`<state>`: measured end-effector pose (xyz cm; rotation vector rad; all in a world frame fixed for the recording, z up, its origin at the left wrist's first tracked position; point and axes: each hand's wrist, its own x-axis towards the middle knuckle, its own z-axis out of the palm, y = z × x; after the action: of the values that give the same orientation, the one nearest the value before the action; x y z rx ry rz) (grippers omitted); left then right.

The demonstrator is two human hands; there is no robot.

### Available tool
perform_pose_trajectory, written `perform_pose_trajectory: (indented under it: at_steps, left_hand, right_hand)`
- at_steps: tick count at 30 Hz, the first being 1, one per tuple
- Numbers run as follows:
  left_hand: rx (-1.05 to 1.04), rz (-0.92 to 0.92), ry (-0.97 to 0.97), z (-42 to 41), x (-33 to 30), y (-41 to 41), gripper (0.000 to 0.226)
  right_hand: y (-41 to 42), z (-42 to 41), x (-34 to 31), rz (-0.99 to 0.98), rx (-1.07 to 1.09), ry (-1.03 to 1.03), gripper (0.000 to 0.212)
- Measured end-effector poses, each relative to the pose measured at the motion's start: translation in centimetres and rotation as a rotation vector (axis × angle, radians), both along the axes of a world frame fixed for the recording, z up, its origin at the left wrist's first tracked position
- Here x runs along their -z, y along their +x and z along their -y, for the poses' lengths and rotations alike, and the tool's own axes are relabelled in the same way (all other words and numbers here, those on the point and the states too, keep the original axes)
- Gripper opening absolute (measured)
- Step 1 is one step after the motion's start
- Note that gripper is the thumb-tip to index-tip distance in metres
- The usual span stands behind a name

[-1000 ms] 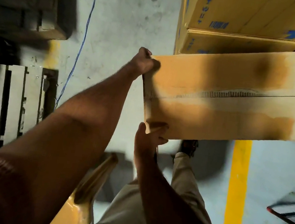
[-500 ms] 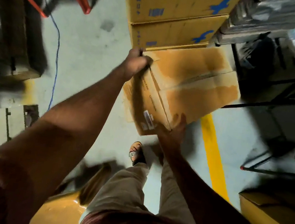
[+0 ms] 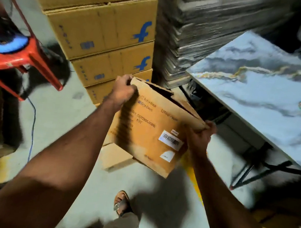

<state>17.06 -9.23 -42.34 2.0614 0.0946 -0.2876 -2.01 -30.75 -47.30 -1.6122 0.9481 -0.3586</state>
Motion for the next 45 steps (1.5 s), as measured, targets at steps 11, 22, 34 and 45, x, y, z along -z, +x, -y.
perform_pose_trajectory:
  at_steps: [11, 22, 34, 45]
  left_hand:
    - [0.084, 0.368, -0.082, 7.7, -22.5, -10.9, 0.008]
    - [-0.005, 0.601, -0.229, 10.2, -39.5, -18.6, 0.033]
    - [0.094, 0.746, -0.694, 17.8, -41.4, -17.0, 0.017]
    - [0.198, 0.16, -1.069, 27.7, -26.4, -8.3, 0.016]
  right_hand:
    - [-6.4, 8.5, -16.3, 0.266, -0.105, 0.097, 0.064]
    - [-10.3, 13.7, -35.1, 0.559, -0.109, -0.184, 0.055]
    - [-11.3, 19.2, -38.9, 0.687, 0.169, -0.514, 0.072]
    - [-9.4, 24.4, -31.9, 0.347, 0.268, -0.769, 0.084]
